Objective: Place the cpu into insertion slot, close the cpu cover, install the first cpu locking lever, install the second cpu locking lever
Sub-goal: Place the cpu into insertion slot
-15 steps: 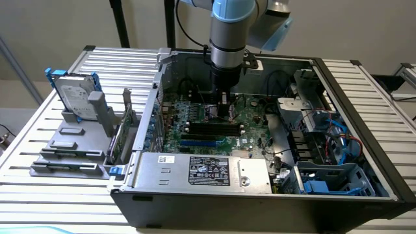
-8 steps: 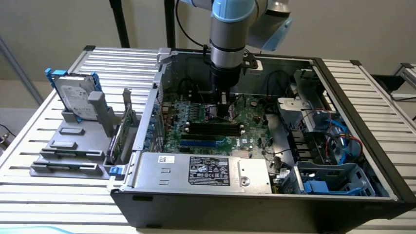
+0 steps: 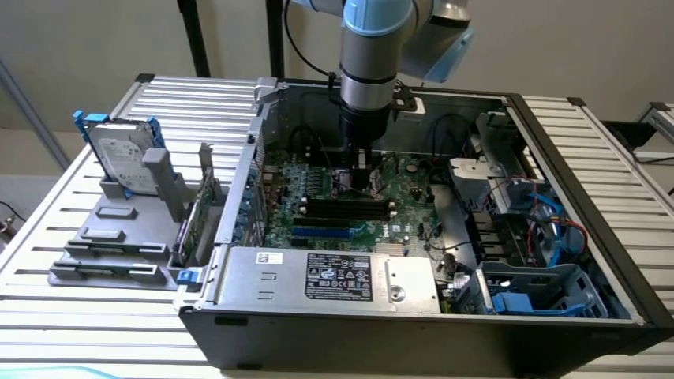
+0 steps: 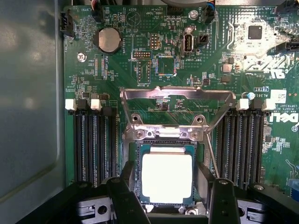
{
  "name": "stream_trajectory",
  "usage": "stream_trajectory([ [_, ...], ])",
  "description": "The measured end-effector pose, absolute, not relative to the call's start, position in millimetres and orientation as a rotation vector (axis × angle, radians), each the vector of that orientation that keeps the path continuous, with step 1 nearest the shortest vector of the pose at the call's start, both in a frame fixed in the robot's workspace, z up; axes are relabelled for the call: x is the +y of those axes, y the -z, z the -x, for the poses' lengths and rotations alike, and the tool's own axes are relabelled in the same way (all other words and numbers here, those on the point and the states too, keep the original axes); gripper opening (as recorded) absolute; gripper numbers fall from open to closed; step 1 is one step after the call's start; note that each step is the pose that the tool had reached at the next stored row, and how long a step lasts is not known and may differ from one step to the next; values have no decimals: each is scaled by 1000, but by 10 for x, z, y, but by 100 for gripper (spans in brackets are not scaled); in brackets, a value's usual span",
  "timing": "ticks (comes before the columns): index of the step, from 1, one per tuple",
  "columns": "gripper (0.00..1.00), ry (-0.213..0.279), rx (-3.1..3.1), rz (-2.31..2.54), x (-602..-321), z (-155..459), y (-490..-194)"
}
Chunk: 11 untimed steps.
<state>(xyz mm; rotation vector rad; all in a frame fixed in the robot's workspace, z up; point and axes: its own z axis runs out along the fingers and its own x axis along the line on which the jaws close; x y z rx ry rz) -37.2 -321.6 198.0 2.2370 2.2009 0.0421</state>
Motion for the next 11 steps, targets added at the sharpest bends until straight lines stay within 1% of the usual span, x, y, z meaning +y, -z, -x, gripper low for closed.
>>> stream_trajectory([
  [11, 63, -42, 2201, -2237, -3197, 372, -1980],
])
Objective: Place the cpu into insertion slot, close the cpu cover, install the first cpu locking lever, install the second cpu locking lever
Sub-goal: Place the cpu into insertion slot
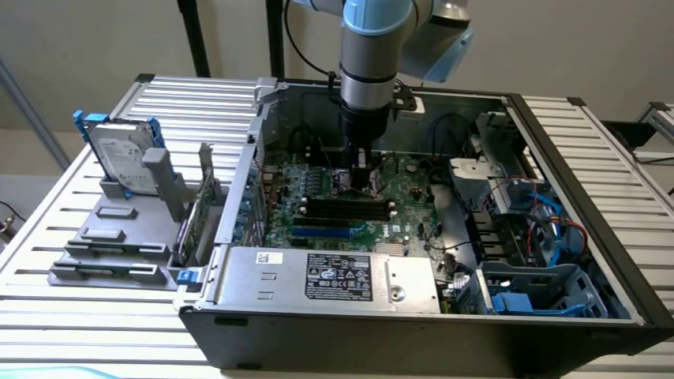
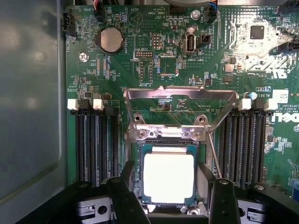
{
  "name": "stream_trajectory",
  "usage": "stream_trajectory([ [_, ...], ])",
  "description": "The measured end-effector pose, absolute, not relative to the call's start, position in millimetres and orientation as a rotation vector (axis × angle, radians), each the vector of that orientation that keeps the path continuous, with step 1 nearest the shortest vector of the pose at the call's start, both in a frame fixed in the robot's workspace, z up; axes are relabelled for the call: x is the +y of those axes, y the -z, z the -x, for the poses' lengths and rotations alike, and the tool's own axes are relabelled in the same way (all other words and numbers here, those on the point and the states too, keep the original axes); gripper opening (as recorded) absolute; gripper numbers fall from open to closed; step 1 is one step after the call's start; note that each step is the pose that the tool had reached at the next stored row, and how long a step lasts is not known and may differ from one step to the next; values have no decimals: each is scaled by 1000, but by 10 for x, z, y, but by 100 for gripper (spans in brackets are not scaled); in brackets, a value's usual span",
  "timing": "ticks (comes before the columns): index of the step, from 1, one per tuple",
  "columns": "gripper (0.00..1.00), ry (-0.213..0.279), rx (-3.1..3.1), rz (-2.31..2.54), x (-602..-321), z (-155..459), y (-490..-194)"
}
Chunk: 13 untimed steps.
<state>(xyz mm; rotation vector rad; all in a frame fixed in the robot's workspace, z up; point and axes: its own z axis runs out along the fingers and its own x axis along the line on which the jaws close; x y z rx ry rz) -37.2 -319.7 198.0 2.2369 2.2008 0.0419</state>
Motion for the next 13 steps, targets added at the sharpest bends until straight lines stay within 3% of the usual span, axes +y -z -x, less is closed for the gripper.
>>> stream_trajectory([
  [13, 63, -41, 2202, -2237, -3207, 372, -1999],
])
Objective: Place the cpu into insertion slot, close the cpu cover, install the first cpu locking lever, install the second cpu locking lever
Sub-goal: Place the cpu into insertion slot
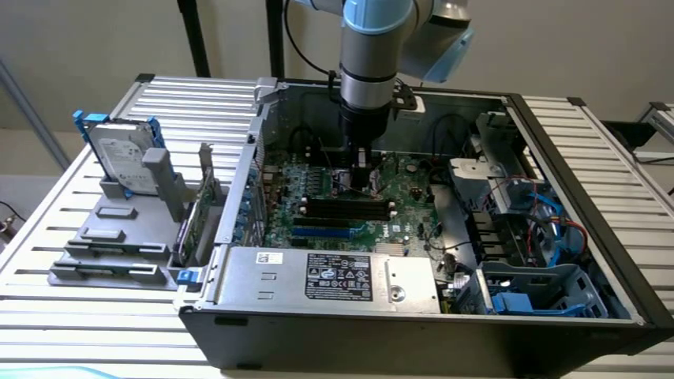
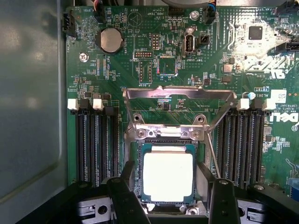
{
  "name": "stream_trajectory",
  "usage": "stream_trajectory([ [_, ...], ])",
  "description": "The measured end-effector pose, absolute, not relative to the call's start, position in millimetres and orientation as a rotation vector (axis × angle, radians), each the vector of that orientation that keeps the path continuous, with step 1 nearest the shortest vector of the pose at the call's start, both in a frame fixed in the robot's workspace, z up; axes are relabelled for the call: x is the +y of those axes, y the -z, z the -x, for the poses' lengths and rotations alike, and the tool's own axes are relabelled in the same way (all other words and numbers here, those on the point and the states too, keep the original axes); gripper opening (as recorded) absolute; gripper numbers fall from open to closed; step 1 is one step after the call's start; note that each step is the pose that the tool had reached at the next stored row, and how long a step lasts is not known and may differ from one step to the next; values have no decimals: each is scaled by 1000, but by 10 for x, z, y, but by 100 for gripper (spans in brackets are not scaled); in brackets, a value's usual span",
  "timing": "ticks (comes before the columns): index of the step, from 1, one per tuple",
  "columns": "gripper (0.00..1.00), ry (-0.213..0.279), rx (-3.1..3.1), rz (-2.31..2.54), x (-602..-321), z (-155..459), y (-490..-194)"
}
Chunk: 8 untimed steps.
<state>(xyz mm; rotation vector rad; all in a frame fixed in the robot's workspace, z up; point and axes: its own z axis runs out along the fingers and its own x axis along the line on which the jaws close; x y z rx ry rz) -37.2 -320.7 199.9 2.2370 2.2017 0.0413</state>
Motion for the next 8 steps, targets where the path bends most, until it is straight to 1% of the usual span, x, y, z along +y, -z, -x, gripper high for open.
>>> stream_trajectory([
  [8, 63, -39, 2203, -2238, -3209, 372, -2072],
])
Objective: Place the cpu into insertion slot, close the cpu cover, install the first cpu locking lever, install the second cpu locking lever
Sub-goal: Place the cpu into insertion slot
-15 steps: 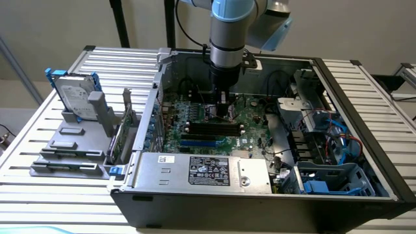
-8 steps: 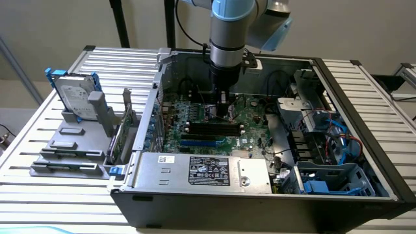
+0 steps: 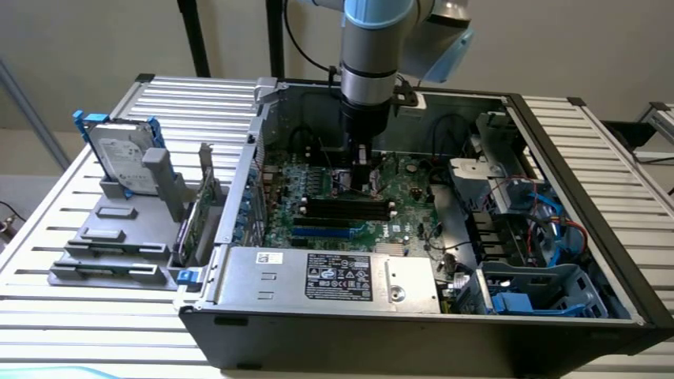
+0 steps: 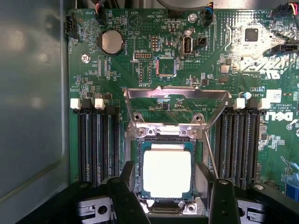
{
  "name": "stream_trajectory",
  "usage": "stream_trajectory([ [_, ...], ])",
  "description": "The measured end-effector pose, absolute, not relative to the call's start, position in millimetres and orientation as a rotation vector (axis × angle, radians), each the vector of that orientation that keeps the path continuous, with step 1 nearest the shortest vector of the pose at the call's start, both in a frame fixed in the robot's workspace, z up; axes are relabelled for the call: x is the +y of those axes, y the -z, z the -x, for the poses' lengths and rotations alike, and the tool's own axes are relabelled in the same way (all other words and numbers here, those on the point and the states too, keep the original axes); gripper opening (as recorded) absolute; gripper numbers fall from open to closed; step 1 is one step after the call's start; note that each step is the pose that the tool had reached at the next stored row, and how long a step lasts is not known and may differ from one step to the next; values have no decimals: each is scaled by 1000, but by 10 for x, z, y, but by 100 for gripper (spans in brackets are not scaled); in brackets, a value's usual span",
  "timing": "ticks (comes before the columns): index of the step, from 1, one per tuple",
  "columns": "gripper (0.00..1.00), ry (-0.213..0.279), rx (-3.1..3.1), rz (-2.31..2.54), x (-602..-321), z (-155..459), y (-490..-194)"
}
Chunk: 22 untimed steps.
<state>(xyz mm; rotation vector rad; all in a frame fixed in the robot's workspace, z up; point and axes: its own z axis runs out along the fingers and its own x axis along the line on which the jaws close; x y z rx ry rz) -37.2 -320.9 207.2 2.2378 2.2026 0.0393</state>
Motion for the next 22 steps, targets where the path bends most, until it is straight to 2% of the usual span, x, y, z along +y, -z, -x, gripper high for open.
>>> stream_trajectory([
  [6, 60, -39, 2203, -2238, -3217, 383, -2125],
  [7, 48, -39, 2203, -2238, -3220, 393, -2131],
  [8, 48, -39, 2203, -2238, -3223, 406, -2137],
  [10, 36, -39, 2203, -2238, -3233, 450, -2150],
  [13, 30, -39, 2203, -2237, -3248, 549, -2167],
  [16, 13, -39, 2204, -2236, -3262, 648, -2178],
  [22, 11, -39, 2207, -2233, -3270, 726, -2185],
])
